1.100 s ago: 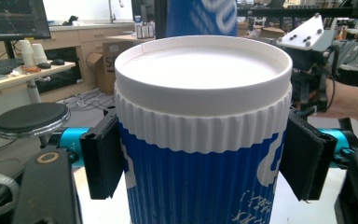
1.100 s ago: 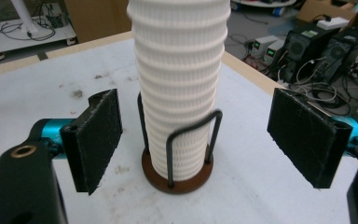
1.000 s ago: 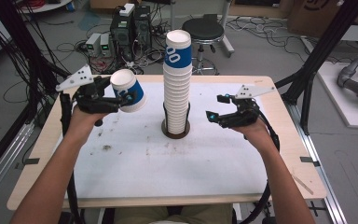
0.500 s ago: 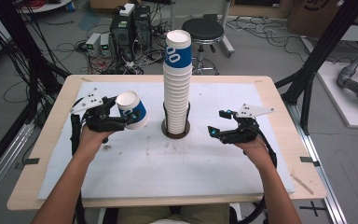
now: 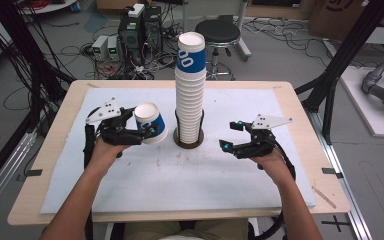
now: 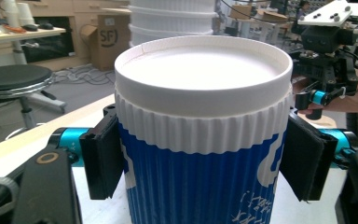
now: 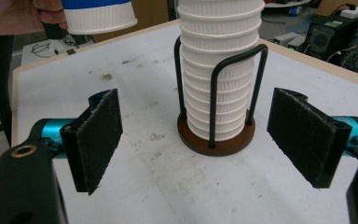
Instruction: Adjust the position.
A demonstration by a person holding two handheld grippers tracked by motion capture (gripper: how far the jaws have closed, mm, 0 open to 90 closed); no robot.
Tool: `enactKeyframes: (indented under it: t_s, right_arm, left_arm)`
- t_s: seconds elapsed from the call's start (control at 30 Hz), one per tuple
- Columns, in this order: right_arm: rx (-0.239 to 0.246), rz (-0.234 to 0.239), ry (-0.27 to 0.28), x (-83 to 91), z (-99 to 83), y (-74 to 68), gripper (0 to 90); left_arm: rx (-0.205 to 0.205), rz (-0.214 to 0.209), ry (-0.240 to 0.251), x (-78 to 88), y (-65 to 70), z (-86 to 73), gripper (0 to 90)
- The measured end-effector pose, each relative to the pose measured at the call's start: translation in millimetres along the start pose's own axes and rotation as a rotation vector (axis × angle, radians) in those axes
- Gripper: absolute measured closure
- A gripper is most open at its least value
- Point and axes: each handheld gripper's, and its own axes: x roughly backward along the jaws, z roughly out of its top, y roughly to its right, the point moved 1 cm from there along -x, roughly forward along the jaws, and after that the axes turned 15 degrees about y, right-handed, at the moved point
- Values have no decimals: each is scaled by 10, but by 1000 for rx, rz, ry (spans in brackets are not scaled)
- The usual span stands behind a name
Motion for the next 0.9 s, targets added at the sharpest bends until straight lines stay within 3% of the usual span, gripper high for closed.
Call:
enactKeyframes:
  t_s: [0.2, 0.43, 0.63, 0.7, 0.9]
  right_arm:
    - [8, 62, 4, -70, 11, -105, 181]
    - [50, 122, -6, -154, 0, -253, 159]
    - [28, 162, 13, -186, -3, -335, 159]
    - [14, 212, 6, -220, -9, -396, 159]
    - [10, 219, 14, -319, -12, -489, 159]
  left_arm:
    - [1, -52, -19, -111, 145, -35, 256]
    - [-12, -108, -41, -250, 278, -72, 256]
    - [-9, -145, -48, -331, 339, -103, 256]
    - [-7, -165, -42, -379, 375, -111, 256]
    - [1, -198, -42, -475, 432, -127, 256]
